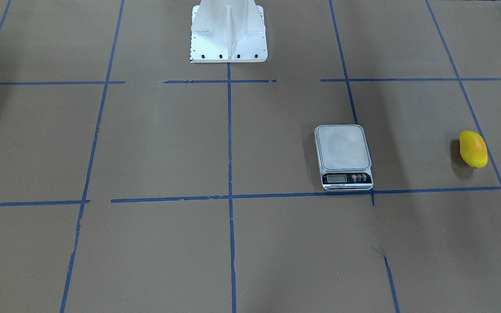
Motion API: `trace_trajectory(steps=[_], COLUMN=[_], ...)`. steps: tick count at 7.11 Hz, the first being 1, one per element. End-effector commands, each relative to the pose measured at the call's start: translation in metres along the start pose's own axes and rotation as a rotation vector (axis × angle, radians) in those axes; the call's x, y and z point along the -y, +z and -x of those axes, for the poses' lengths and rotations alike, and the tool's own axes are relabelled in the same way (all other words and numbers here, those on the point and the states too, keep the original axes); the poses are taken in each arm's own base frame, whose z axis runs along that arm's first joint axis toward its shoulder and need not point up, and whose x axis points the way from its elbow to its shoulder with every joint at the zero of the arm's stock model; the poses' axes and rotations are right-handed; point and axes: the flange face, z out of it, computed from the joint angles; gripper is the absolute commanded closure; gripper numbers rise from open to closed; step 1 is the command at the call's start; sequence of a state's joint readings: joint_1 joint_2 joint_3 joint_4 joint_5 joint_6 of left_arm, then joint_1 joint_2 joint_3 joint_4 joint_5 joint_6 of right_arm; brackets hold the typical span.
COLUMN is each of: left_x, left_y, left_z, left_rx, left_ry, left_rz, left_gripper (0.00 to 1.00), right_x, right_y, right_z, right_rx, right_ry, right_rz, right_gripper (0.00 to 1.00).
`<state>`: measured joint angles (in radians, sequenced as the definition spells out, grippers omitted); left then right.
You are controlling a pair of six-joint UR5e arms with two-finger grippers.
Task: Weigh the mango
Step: 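Move the left gripper down toward the yellow mango beside the scale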
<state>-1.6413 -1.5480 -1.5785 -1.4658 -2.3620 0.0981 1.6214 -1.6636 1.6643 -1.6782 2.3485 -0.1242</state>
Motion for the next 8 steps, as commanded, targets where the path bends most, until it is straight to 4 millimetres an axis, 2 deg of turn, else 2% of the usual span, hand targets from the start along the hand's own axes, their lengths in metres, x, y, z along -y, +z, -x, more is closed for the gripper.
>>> trace_trajectory(steps=[1, 3, 4, 5, 6, 7, 8], left_x=[0.004, 0.008, 0.011, 0.014, 0.019, 0.023, 0.015], left_y=[-0.002, -0.006, -0.018, -0.014, -0.009, 0.019, 0.053], left_z=[-0.003, -0.007, -0.019, -0.024, -0.042, -0.078, -0.099], left_rx=[0.004, 0.008, 0.012, 0.009, 0.003, -0.005, -0.021], left_ry=[0.013, 0.052, 0.072, 0.087, 0.052, 0.076, 0.121], left_rz=[-0.009, -0.049, -0.077, -0.075, -0.111, -0.126, -0.124], left_gripper=[0.00, 0.00, 0.00, 0.00, 0.00, 0.00, 0.00], right_x=[0.000, 0.000, 0.000, 0.000, 0.000, 0.000, 0.000], right_y=[0.000, 0.000, 0.000, 0.000, 0.000, 0.000, 0.000], right_z=[0.000, 0.000, 0.000, 0.000, 0.000, 0.000, 0.000], right_rx=[0.000, 0.000, 0.000, 0.000, 0.000, 0.000, 0.000], right_ry=[0.001, -0.001, -0.001, 0.001, 0.001, 0.001, 0.001], right_rz=[0.001, -0.001, -0.001, 0.001, 0.001, 0.001, 0.001], right_gripper=[0.00, 0.00, 0.00, 0.00, 0.00, 0.00, 0.00])
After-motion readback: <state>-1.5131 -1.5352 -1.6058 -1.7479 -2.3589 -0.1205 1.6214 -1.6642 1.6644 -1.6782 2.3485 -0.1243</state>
